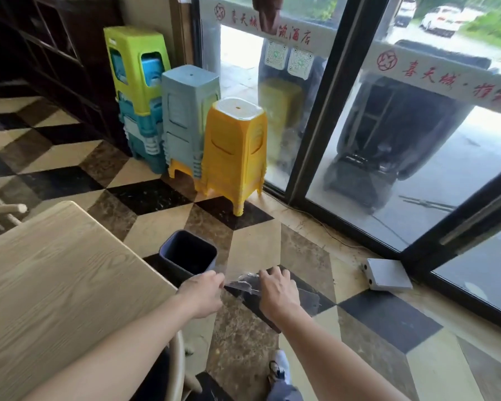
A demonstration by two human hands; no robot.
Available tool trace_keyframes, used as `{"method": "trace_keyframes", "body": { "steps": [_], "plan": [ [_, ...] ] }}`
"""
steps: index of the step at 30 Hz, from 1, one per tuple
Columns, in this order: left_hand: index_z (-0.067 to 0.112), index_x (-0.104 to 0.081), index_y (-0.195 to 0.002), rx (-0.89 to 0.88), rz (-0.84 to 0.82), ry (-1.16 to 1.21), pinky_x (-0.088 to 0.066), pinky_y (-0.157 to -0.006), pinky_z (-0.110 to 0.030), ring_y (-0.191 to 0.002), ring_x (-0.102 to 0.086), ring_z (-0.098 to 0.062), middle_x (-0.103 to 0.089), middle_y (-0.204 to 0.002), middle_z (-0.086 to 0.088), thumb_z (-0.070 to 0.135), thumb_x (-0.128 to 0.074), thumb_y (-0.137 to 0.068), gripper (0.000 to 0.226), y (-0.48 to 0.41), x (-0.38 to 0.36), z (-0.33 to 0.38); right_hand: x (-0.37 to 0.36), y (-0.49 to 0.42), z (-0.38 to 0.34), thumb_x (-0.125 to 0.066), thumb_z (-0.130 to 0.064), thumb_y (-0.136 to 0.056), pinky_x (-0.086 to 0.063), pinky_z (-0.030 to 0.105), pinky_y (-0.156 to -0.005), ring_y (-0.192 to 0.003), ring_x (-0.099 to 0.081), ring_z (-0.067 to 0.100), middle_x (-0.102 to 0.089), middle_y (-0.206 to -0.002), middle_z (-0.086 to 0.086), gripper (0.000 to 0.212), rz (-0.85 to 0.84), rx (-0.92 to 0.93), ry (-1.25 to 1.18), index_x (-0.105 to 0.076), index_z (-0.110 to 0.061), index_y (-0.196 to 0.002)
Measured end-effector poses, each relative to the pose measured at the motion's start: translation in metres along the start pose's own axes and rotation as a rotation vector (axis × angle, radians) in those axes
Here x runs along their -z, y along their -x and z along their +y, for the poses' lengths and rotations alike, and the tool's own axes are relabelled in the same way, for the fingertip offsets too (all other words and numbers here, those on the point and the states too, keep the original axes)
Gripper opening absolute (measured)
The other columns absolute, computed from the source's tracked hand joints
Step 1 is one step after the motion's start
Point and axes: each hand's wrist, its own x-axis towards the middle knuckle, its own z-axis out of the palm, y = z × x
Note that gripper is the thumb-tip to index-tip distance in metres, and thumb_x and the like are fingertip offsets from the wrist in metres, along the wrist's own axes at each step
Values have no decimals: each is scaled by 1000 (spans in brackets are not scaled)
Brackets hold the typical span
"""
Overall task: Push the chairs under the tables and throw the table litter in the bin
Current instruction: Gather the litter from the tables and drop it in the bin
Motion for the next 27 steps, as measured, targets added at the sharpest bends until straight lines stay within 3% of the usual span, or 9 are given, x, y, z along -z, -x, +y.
{"method": "trace_keyframes", "body": {
  "steps": [13, 18, 27],
  "plan": [
    [21, -61, -116, 315, 43, 86, -53, -85, -39, -102, -59, -21, -59, -116, 2, 22, -57, -91, 25, -162, 18, 26, 37, -206, 107, -64, -11, -93, -47, 43, -95, -113, -47, 31, -53, -126, 11, 41, -155, 198, -71, -51, -17, -131],
    [25, -61, -121, 398, 81, 102, -52, -88, -42, -110, -58, -24, -60, -118, 1, 9, -50, -90, 36, -184, 22, 33, 34, -251, 90, -63, -12, -93, -47, 42, -93, -113, -49, 32, -54, -124, 11, 38, -240, 292, -20, -52, -17, -129],
    [25, -59, -128, 568, 83, 171, -50, -91, -37, -116, -56, -24, -59, -129, 1, 17, -51, -92, 38, -200, 37, -48, 45, -318, 16, -58, -10, -93, -46, 41, -94, -117, -49, 33, -53, -128, 11, 40, -273, 473, 123, -49, -17, -132]
  ]
}}
